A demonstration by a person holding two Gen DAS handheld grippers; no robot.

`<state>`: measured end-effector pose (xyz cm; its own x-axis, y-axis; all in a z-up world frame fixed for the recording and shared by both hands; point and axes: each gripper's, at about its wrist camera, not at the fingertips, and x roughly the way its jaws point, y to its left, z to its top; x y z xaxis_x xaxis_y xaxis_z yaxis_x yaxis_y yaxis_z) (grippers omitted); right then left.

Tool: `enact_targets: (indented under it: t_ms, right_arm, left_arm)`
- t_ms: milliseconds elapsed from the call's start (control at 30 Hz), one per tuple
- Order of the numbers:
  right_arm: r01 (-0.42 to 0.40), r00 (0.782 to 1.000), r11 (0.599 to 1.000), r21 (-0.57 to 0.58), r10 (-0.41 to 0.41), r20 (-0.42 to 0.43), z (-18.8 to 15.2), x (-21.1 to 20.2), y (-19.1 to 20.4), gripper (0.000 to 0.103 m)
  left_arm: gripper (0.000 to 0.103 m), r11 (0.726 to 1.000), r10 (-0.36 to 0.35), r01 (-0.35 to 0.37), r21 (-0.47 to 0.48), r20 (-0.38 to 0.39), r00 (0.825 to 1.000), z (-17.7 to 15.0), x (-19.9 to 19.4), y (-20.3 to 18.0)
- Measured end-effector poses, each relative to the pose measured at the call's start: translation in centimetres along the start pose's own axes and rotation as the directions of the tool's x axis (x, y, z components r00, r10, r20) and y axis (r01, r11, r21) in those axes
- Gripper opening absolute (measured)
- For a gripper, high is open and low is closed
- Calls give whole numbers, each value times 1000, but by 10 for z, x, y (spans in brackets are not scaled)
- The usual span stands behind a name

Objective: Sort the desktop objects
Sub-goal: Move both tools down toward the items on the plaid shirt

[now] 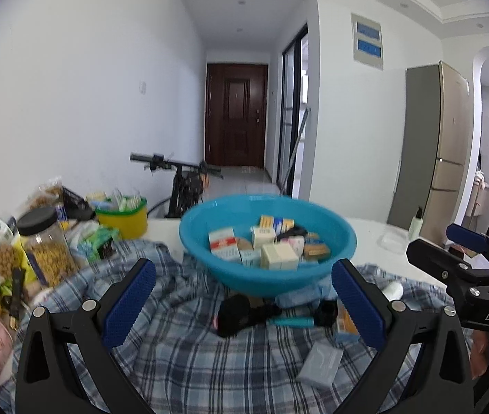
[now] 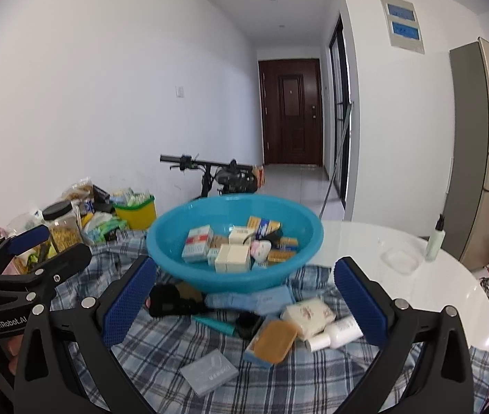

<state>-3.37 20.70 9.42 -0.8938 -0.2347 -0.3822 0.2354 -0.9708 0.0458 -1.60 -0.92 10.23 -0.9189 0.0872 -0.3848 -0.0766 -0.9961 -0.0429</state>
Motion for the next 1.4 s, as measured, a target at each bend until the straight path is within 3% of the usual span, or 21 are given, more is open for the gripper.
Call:
enact_targets:
  t_ms: [367, 833, 1400]
  right_arm:
    - [-2, 990, 999, 47, 9, -137, -29, 20, -7, 103]
    - [31, 974, 997, 68, -15, -224, -57, 33, -21, 103]
    - [69, 949, 996, 57, -48, -312, -70, 54, -46, 103]
  left_arm:
    - [103, 1000, 0, 2, 11, -134, 991, -35, 24, -10]
    - [103, 1000, -14, 19, 18, -242, 970, -66, 44, -16]
    - [103, 991, -121, 135, 15, -361, 925, -93, 78, -49]
